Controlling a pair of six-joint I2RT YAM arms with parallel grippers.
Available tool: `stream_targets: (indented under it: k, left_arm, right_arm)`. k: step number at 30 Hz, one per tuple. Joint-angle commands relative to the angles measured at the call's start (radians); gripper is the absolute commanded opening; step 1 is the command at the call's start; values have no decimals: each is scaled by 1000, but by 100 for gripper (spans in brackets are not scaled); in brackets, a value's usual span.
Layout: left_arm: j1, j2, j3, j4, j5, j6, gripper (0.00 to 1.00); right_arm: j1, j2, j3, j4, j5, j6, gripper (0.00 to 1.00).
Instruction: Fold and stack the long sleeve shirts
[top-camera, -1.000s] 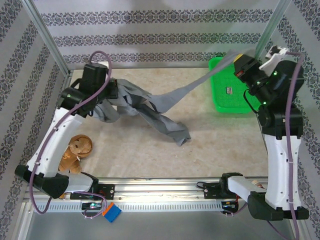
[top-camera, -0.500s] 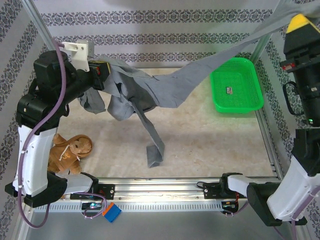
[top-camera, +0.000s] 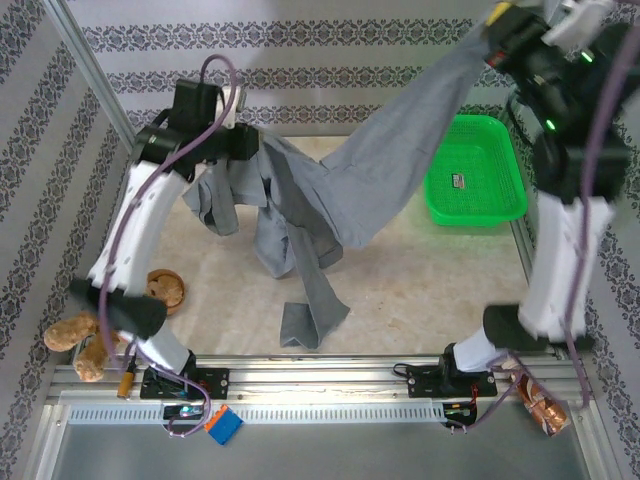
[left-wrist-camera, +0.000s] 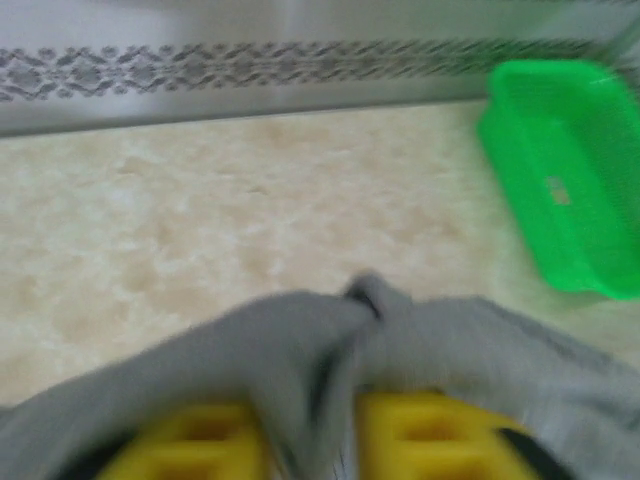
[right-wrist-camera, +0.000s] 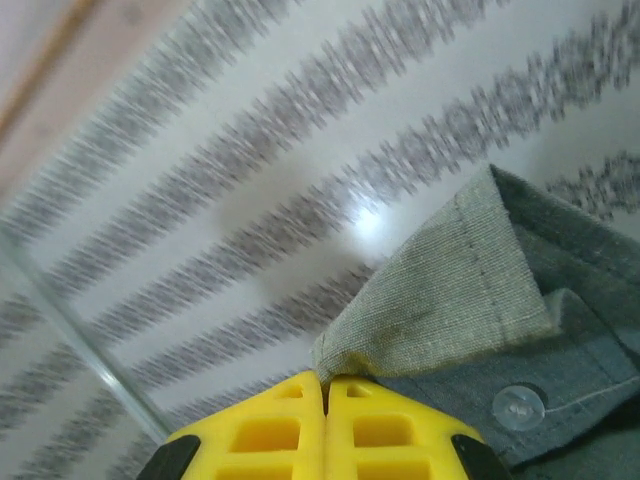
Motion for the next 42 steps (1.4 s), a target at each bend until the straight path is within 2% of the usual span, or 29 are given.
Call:
stream_targets:
  k: [1, 2, 3, 4, 5, 6, 8, 11, 12, 14, 17, 22, 24, 29, 36, 42]
  left_arm:
    - [105, 217, 248, -39, -63, -33, 98]
    - [125, 296, 384, -110, -69, -60, 100]
    - [138, 383, 566, -208, -92, -90, 100]
    - [145, 450, 743, -302, -117, -110, 100]
    - [150, 479, 853, -366, -134, -123, 100]
    - [155, 468, 891, -415, -155, -138, 100]
    - [157, 380, 756, -470, -201, -142, 100]
    - [158, 157, 314, -435, -227, -129, 100]
    - [158, 80, 157, -373, -218, -132, 100]
    - [181, -80, -180, -193, -126, -166, 100]
    - [232, -134, -422, -70, 18, -220, 100]
    - [245, -23, -513, -23, 120, -207, 100]
    - [246, 18, -522, -2, 133, -208, 100]
    - [243, 120, -520, 84, 241, -245, 97]
    - [238, 214, -527, 229, 299, -348, 91]
    - [222, 297, -510, 294, 318, -437, 86]
  right_arm:
    - [28, 347, 210, -29, -82, -26, 14]
    - [34, 468, 334, -38, -103, 3, 39]
    - [44, 599, 493, -95, -65, 36, 59]
    - [52, 701, 622, -140, -40, 52, 70]
    - [55, 741, 662, -159, -38, 61, 77]
    - [64, 730, 617, -175, -24, 56, 82]
    - [102, 638, 445, -209, 27, -54, 86]
    - [192, 377, -4, -189, 195, -242, 98]
    - [218, 307, -118, -189, 231, -275, 98]
    - [286, 180, -338, -219, 272, -314, 98]
    - [400, 43, -616, -233, 273, -300, 98]
    - [604, -45, -981, -219, 272, -243, 96]
    - [669, -43, -1077, -214, 341, -211, 95]
    - [749, -17, -1258, -123, 376, -132, 92]
    - [806, 57, -1288, -43, 363, -129, 88]
    - [812, 113, -1300, -45, 377, -98, 78]
